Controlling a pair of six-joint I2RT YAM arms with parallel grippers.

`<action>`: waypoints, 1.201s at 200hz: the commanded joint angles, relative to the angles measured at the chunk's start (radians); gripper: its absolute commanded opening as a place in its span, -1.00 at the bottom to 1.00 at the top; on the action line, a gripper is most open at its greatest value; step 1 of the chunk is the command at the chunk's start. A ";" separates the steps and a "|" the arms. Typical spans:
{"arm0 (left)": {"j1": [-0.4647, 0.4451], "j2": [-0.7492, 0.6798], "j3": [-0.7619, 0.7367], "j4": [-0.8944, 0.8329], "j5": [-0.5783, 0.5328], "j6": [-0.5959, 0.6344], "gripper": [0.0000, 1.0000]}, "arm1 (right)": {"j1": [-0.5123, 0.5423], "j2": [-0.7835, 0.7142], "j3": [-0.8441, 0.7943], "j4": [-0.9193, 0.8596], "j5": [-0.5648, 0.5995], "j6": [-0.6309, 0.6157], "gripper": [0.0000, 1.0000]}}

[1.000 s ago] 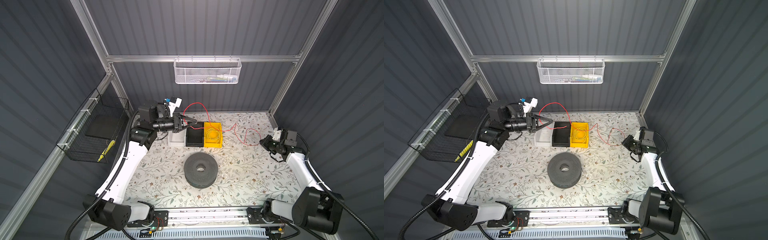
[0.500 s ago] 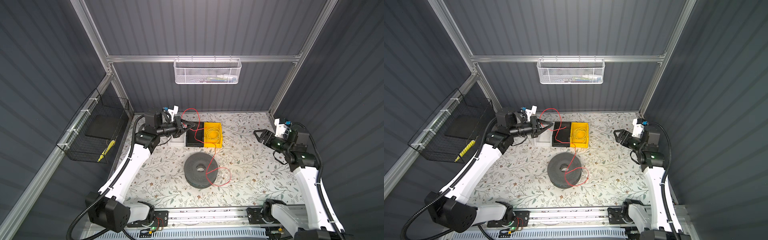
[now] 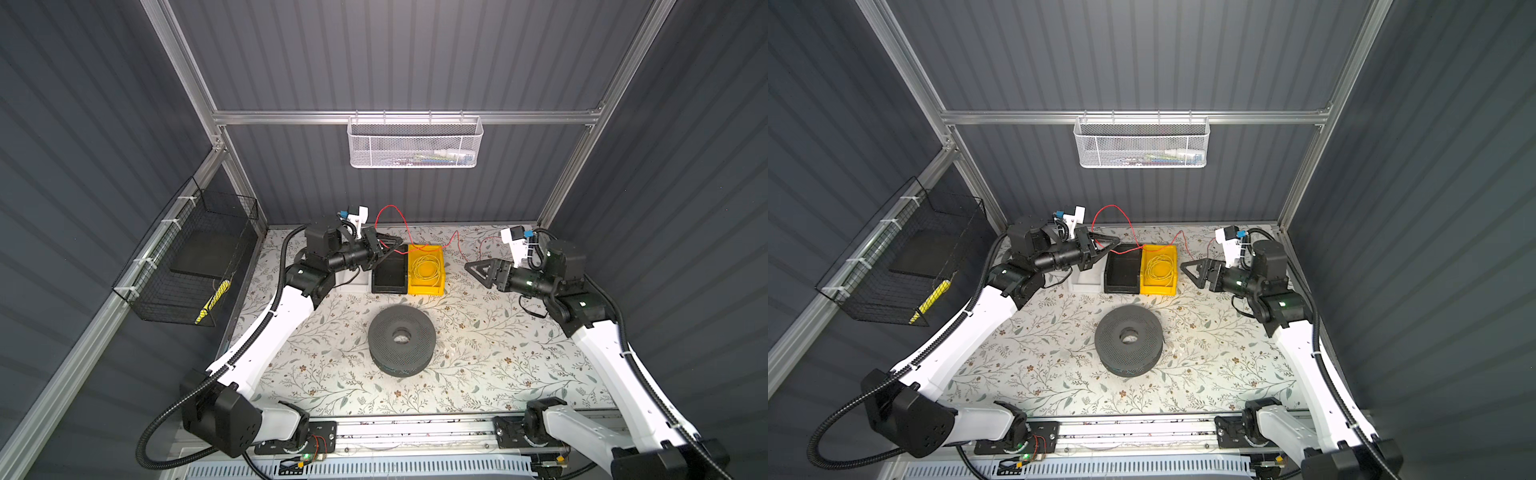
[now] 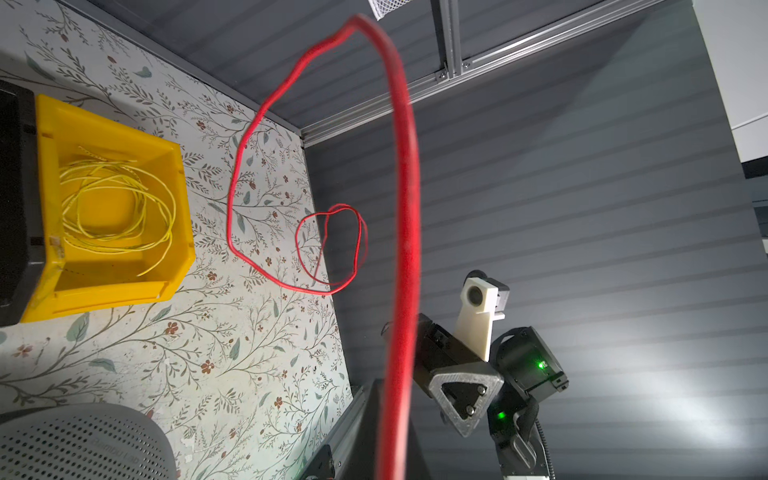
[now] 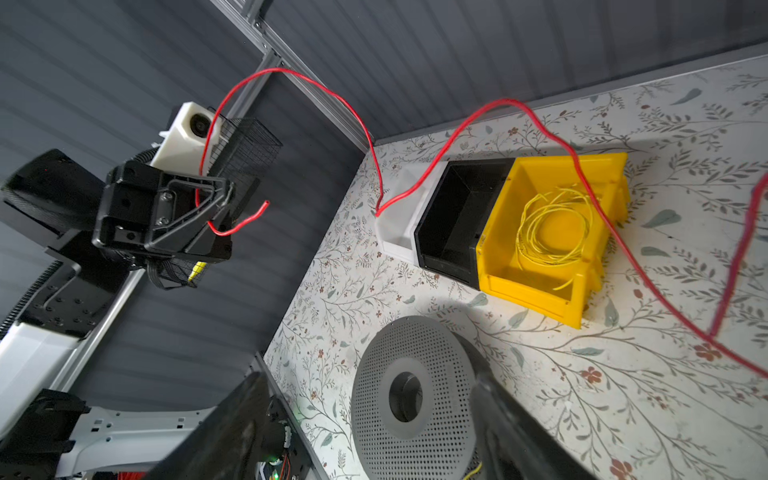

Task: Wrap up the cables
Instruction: 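Move the right gripper to the left gripper and grasp the red wire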

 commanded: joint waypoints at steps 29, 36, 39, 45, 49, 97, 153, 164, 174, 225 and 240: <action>-0.010 -0.024 0.033 0.035 0.013 -0.014 -1.00 | 0.080 0.163 -0.030 0.369 -0.069 0.302 0.58; -0.010 -0.027 0.032 0.037 0.016 -0.013 -1.00 | 0.103 0.193 -0.021 0.373 -0.055 0.309 0.58; -0.010 -0.029 0.030 0.036 0.018 -0.011 -1.00 | 0.112 0.204 -0.020 0.381 -0.050 0.318 0.57; -0.010 -0.030 0.028 0.034 0.022 -0.007 -1.00 | 0.129 0.225 -0.023 0.409 -0.044 0.345 0.55; -0.010 -0.032 0.027 0.032 0.027 -0.004 -1.00 | 0.138 0.239 -0.028 0.428 -0.043 0.368 0.54; -0.010 -0.032 0.062 -0.009 0.072 0.042 -1.00 | 0.188 0.362 -0.046 0.747 -0.140 0.544 0.46; -0.005 -0.014 0.091 -0.060 0.061 0.076 -1.00 | 0.196 0.403 -0.067 0.929 -0.339 0.630 0.31; -0.006 -0.008 0.094 -0.061 0.060 0.076 -1.00 | 0.201 0.403 -0.082 0.928 -0.365 0.621 0.29; -0.005 -0.005 0.099 -0.065 0.062 0.077 -1.00 | 0.208 0.405 -0.092 0.932 -0.387 0.620 0.26; 0.009 0.004 0.138 -0.100 0.062 0.093 -1.00 | 0.252 0.411 -0.079 0.962 -0.488 0.634 -0.03; 0.013 0.006 0.139 -0.106 0.063 0.096 -1.00 | 0.268 0.410 -0.060 0.927 -0.510 0.609 -0.12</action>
